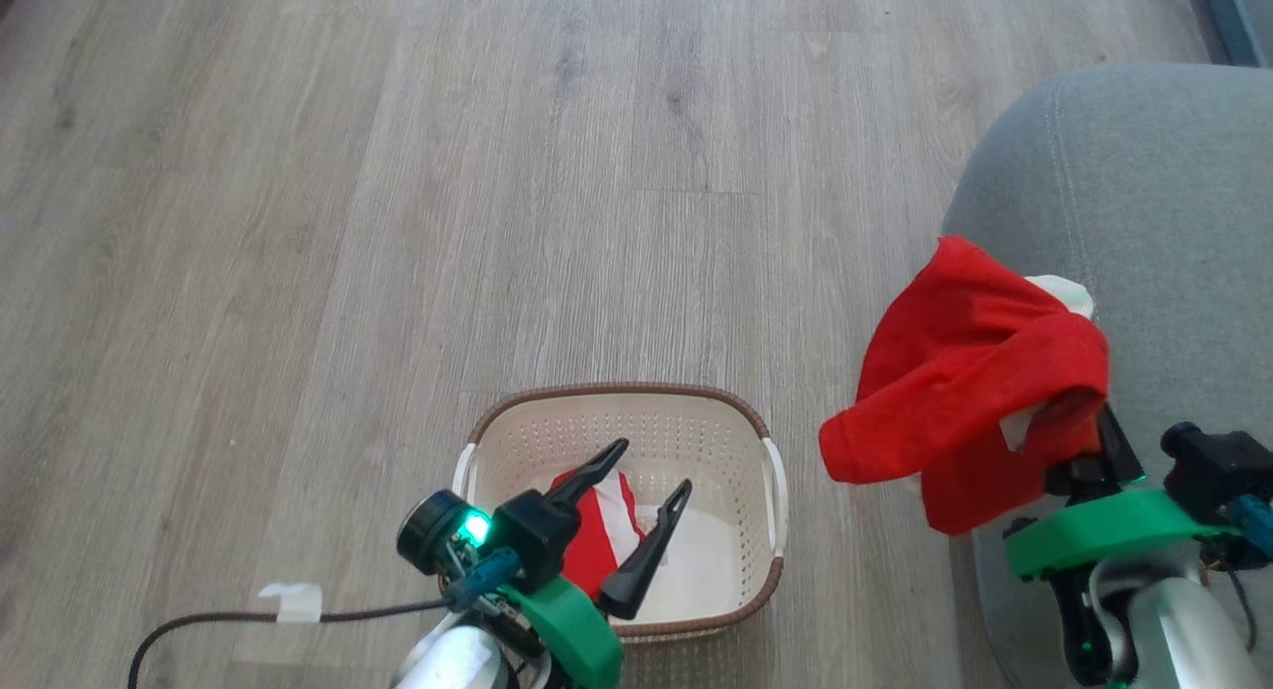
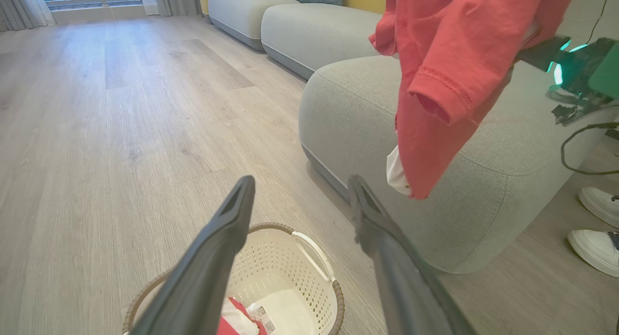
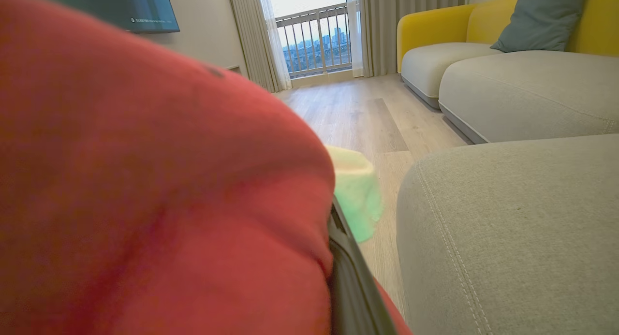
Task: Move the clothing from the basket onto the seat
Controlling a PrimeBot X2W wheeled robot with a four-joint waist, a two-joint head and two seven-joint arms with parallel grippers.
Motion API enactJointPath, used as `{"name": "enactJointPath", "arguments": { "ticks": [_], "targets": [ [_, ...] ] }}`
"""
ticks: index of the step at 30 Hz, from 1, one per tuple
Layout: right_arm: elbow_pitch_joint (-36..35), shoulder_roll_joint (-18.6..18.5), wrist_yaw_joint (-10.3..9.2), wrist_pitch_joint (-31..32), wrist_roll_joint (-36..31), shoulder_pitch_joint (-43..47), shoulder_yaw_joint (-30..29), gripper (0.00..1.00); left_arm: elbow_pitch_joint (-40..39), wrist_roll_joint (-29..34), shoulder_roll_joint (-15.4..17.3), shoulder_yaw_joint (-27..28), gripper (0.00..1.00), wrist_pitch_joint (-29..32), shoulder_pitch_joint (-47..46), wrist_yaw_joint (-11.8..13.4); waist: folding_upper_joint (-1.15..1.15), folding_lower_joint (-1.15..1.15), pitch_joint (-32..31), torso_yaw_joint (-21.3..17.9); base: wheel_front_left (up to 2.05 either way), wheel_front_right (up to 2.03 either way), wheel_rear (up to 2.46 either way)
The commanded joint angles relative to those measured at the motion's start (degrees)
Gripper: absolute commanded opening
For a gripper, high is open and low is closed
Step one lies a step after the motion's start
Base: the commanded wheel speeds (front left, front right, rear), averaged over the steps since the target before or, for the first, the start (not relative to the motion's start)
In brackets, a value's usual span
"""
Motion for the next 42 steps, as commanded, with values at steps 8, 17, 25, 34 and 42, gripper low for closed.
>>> {"name": "enactJointPath", "arguments": {
  "ticks": [8, 17, 25, 34, 42],
  "targets": [
    [-1.64, 0.02, -0.01, -0.61, -0.42, -1.83, 1.22, 0.00, -2.03, -0.30, -0.66, 2.23, 1.00, -0.28, -0.60, -0.05, 0.00, 0.00, -0.15, -0.46, 0.00, 0.00, 0.00],
    [-2.96, -0.28, -0.01, -0.61, -0.96, -2.63, 0.26, 0.00, -2.21, 0.35, -0.72, 2.29, 1.00, -0.28, -0.95, -0.05, 0.00, 0.00, 0.52, -4.96, 0.00, 0.00, 0.00],
    [-4.14, -0.15, -0.01, -0.61, -1.45, -3.32, -0.30, 0.00, -2.57, 0.52, -0.70, 1.17, 1.00, -0.28, -2.01, -0.05, 0.00, 0.00, 1.89, -10.80, 0.00, 0.00, 0.00],
    [-5.12, 0.52, -0.01, -0.61, -2.19, -4.03, -0.18, 0.00, -2.92, 0.60, -0.73, -0.42, 1.00, -0.28, -3.64, -0.06, 0.00, 0.00, 4.14, -18.61, 0.00, 0.00, 0.00],
    [-5.78, 0.94, -0.01, -0.61, -2.18, -3.95, -0.96, 0.00, -2.81, 0.99, -0.52, -2.49, 1.00, -0.28, -4.90, -0.06, 0.00, 0.00, 5.87, -24.90, 0.00, 0.00, 0.00]
  ]
}}
